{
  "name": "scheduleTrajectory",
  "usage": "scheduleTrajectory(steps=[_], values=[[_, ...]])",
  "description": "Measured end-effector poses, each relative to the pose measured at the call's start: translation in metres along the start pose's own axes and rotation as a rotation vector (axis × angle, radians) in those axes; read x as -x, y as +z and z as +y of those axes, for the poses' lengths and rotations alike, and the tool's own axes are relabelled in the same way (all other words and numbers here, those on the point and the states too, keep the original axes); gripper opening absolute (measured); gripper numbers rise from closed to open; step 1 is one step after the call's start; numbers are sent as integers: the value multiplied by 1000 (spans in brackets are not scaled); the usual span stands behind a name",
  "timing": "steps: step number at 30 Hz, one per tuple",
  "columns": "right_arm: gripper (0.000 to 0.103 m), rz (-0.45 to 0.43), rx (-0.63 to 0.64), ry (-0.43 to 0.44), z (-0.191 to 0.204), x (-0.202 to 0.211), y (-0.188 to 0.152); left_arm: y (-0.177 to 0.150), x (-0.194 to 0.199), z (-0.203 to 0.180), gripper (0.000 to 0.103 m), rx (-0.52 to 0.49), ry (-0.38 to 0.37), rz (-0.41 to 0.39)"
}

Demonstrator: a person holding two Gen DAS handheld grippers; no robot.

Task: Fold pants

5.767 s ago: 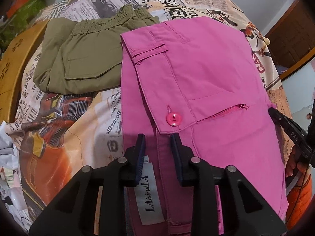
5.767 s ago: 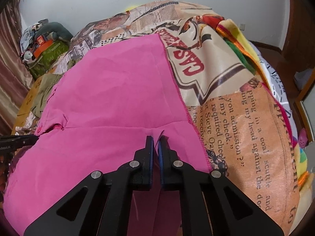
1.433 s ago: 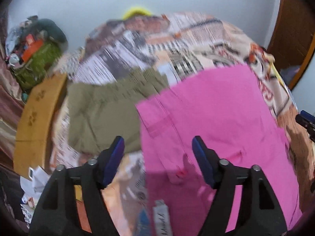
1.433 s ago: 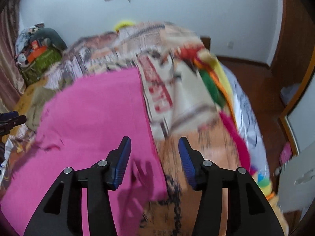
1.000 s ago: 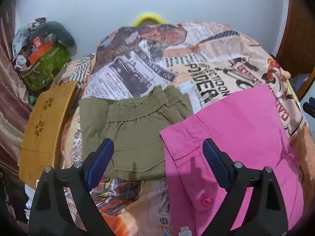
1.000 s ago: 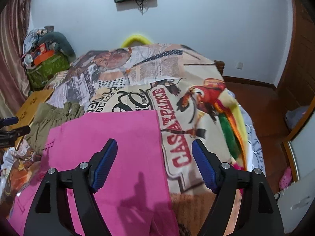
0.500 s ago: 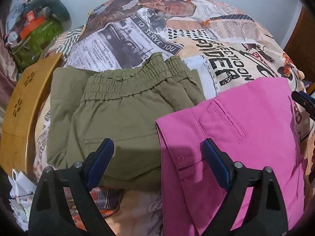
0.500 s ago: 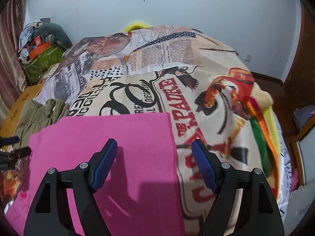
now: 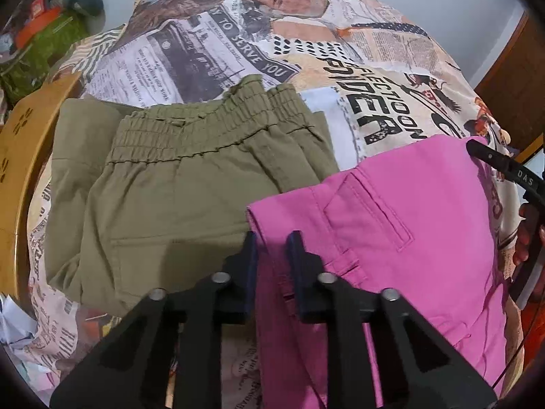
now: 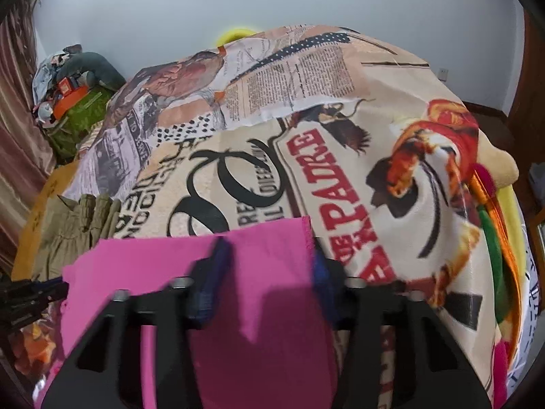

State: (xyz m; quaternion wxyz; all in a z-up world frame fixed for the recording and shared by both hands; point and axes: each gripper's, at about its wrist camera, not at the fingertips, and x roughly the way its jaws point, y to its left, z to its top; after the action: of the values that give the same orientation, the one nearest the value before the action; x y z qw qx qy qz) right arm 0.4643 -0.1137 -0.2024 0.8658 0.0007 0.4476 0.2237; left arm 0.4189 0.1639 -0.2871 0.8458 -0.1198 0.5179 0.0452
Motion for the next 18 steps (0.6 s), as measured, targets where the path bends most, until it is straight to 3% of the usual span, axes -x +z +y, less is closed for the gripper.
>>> scheduleTrajectory(steps=[2,12,18], values=[[8,5,10,-2,4,0,4,-1,3,2,8,10,-10,-10],[3,-66,42,-28,8,21,6,3,24,-1,4,5,18,-70],[3,-162,72,-40,14,58,22,10,65,-10,4,-11,43,-183]])
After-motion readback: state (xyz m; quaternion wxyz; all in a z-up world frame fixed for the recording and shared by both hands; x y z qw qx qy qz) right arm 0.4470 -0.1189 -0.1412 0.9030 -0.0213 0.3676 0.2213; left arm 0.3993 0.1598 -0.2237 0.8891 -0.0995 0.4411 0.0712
